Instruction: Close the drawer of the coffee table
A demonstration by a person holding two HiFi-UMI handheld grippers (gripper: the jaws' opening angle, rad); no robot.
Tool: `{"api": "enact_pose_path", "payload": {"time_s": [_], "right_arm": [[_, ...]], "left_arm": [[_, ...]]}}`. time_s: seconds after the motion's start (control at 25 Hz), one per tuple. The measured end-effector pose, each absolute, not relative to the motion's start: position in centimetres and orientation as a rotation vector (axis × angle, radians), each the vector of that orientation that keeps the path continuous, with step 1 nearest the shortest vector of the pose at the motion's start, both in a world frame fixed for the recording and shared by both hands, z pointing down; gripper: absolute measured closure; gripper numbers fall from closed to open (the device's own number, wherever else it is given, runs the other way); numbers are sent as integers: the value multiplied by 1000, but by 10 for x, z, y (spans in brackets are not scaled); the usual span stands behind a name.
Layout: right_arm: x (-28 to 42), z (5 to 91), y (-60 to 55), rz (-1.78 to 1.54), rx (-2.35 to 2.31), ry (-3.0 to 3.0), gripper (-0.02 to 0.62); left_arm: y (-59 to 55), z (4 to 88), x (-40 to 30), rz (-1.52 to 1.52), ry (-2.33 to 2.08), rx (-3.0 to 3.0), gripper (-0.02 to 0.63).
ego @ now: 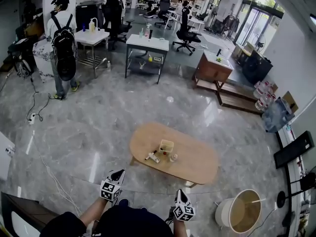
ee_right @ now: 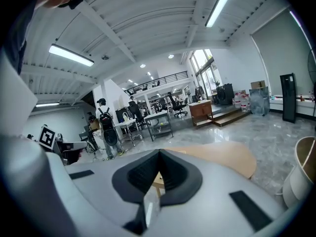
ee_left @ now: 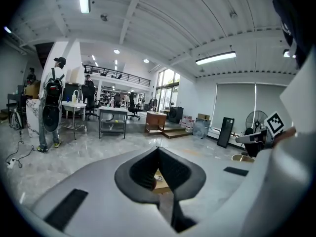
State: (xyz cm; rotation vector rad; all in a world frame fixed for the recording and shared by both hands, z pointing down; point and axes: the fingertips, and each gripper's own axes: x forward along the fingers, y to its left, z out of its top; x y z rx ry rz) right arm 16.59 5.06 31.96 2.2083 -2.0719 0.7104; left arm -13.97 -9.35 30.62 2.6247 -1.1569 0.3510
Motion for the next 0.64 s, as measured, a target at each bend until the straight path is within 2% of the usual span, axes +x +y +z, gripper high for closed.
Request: {"api": "enact_pose_path", "payload": {"time_s": [0.64], "right_arm": [[178,321,38,668,2207,-2066,569]], "left_arm": [[-122,307,-139,262,-1193,2506,581]]}}
